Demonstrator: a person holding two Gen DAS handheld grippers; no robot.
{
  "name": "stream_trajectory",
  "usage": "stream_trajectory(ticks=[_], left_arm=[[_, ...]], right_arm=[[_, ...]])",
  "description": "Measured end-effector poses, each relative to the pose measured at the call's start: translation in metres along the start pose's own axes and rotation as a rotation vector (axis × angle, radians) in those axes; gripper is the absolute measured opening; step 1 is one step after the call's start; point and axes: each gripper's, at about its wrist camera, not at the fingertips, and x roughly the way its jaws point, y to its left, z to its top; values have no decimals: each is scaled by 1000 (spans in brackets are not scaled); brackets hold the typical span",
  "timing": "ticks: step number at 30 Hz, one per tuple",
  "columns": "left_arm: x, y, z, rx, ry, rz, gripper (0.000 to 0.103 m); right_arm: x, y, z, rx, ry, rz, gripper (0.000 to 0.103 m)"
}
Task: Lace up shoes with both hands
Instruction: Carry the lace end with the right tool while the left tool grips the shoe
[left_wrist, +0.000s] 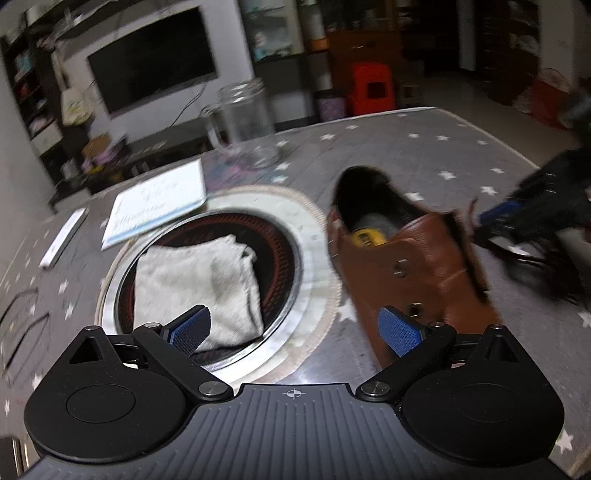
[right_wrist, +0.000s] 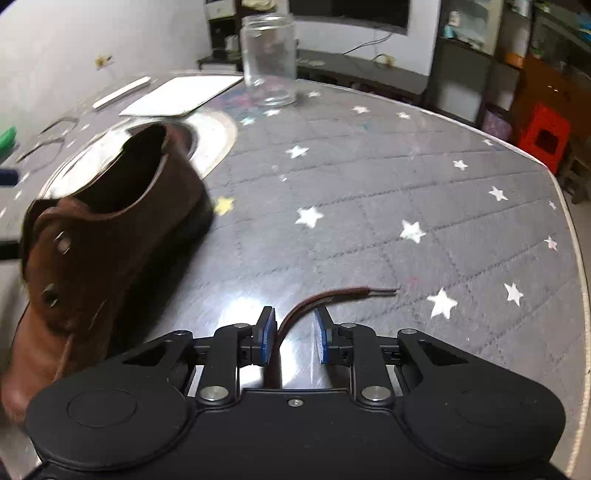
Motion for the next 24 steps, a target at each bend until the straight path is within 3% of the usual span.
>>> stream_trajectory(ticks=[2, 3, 4, 6, 9, 11, 15, 16, 17, 24], left_arm=[[-4, -4, 2, 33, -17, -20, 99], [-6, -6, 3, 49, -26, -31, 98], [-9, -8, 4, 66, -35, -41, 97], [-14, -14, 5, 119, -56, -66, 92], [-23, -25, 5, 195, -82, -112, 79], [-24, -30, 6, 243, -86, -142, 65], [-26, -43, 8, 351, -104, -180, 52], [-27, -46, 9, 378, -111, -187, 44], [-27, -49, 10, 405, -118, -192, 38], [-19, -56, 6, 499, -108, -185, 25]], right_arm=[[1, 2, 1, -18, -1, -7, 22], [2, 5, 2, -41, -2, -8, 10], [1, 8, 1, -62, -2, -10, 7], [-4, 17, 0, -143, -14, -32, 7], [-21, 35, -9, -285, -56, -62, 5], [-35, 47, -17, -376, -80, -72, 5], [-65, 75, -38, -619, -130, -103, 5], [-70, 79, -40, -644, -138, -102, 5], [-73, 80, -41, -651, -142, -101, 5], [-61, 56, -23, -407, -114, -74, 6]])
